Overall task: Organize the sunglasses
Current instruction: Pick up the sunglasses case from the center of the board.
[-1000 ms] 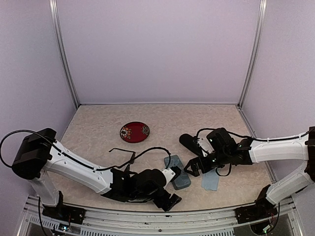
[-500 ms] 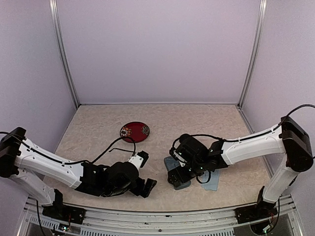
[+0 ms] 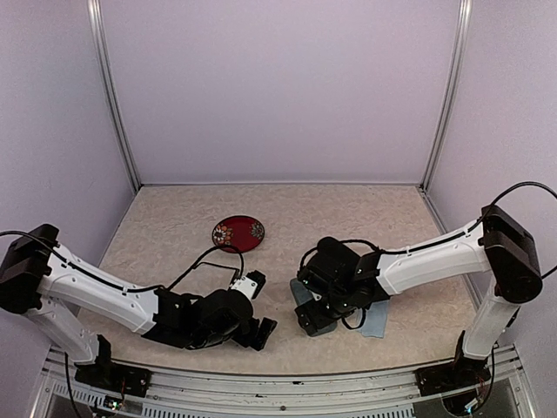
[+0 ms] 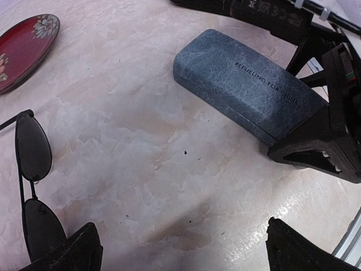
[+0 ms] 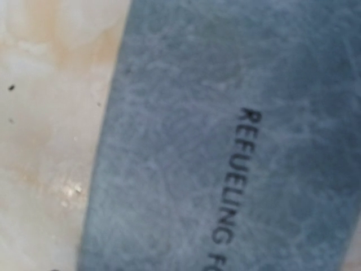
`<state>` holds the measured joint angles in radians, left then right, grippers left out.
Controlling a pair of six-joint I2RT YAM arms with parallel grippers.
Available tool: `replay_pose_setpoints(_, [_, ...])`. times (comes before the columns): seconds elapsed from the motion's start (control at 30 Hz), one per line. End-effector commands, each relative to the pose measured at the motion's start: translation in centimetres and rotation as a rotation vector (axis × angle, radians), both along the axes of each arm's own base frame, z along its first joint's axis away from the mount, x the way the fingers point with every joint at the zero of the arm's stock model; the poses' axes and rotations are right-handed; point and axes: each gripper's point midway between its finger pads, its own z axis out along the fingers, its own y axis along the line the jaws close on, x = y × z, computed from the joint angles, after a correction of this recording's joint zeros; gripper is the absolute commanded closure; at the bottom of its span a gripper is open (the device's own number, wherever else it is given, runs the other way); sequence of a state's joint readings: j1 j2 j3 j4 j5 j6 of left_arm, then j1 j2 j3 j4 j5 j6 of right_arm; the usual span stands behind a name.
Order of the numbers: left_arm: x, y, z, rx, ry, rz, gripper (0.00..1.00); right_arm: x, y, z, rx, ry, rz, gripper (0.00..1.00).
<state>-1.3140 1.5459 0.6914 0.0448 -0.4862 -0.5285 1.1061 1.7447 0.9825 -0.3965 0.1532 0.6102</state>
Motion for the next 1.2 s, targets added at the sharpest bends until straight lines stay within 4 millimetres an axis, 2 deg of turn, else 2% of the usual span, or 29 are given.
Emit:
replay_pose_setpoints(0.0, [0.5, -1.0, 0.6, -0.022, -0.013, -0.002, 0.01, -0.2, -0.2, 1.3, 0.016, -0.016, -0.009, 0.11])
replay_pose_setpoints(0.23, [0.5, -1.3, -0.1, 0.005, -0.009, -0.005, 0.01, -0.2, 0.0, 1.9, 0.038, -0.02, -0.005, 0.07])
replay_pose_setpoints(0.6, [0.5, -1.2, -0.5, 0.013, -0.009, 0.001, 0.01, -0.1, -0.1, 1.3, 0.024, -0.008, 0.004, 0.19])
replay_pose_setpoints(1.17, [0.6, -1.2, -0.7, 0.019, -0.008, 0.004, 0.01, -0.1, -0.1, 0.6, 0.002, 0.008, -0.002, 0.15])
